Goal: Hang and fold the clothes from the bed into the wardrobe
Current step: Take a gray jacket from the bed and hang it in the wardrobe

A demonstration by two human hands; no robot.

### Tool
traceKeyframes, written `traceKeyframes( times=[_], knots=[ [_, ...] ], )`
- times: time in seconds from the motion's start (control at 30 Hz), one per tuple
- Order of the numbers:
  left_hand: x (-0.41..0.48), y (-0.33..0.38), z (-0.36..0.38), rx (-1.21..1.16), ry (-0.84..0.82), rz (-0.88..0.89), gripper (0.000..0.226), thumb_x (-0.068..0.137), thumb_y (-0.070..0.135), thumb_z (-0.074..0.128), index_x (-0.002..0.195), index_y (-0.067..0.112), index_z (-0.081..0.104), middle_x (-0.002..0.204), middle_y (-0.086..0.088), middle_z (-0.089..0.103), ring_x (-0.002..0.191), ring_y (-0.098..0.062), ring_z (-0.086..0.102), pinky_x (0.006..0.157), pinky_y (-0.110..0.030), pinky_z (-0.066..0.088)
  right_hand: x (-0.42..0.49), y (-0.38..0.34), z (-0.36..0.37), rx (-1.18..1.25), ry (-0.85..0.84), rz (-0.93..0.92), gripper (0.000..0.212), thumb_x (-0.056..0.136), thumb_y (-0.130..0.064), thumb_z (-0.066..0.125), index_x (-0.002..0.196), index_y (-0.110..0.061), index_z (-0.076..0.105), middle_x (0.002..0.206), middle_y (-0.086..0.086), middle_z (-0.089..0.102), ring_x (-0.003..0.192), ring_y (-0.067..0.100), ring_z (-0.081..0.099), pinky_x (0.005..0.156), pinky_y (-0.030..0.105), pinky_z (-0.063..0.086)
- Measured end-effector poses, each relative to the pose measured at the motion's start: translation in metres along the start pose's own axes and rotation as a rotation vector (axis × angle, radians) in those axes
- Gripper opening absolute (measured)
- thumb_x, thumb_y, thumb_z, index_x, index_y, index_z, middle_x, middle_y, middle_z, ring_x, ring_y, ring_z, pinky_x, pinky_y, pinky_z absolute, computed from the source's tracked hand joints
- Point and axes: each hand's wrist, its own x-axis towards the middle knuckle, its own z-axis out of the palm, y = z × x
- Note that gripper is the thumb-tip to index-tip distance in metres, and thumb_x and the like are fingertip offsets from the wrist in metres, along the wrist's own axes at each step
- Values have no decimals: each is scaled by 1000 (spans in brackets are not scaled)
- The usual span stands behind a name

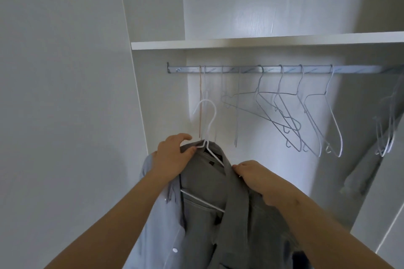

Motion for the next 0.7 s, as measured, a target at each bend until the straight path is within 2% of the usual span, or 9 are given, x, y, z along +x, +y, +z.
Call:
traceKeyframes(
  times=[0.13,0.2,0.3,0.43,0.53,0.63,0.7],
  knots=[
    [2,0,1,-123,124,-97,22,90,23,56,113,23,58,124,-1,54,105,-15,51,90,-24,36,5,-8,17,72,-142,20,22,97,-9,39,93,1,59,96,18,59,86,23,53,77,30,46],
    [3,-1,-2,-191,185,-155,18,90,21,56,108,24,58,120,0,54,93,-10,49,84,-25,39,9,-14,29,203,-192,79,24,96,-8,39,81,-2,57,87,15,57,77,25,53,71,29,45],
    [6,-3,-9,-325,244,-254,14,89,16,56,103,17,59,104,-4,58,87,-17,54,81,-30,46,19,-25,46,393,-194,146,28,97,-8,36,75,-4,52,76,14,50,66,23,47,60,27,41],
    [9,-9,-21,-374,296,-318,13,89,10,54,98,19,58,103,-1,54,97,-19,50,85,-28,38,35,-39,60,540,-206,169,29,97,-8,35,73,-3,50,73,13,48,62,24,45,60,29,41],
    [17,-15,-32,-390,317,-338,14,90,5,51,96,16,57,98,-2,55,92,-19,50,79,-25,34,52,-56,62,643,-210,168,27,97,-7,37,75,-1,51,69,13,47,59,24,44,55,30,39],
    [34,-21,-42,-420,294,-355,8,90,8,54,91,15,57,85,4,56,85,-17,52,75,-25,37,75,-78,62,676,-202,135,28,97,-7,37,74,0,52,71,14,48,61,25,45,57,30,40],
    [49,-27,-45,-442,273,-353,10,89,9,56,82,17,57,78,9,55,73,-8,51,63,-20,39,94,-91,63,663,-194,111,29,98,-8,36,77,1,53,73,15,49,63,26,46,62,33,42]
  ],
)
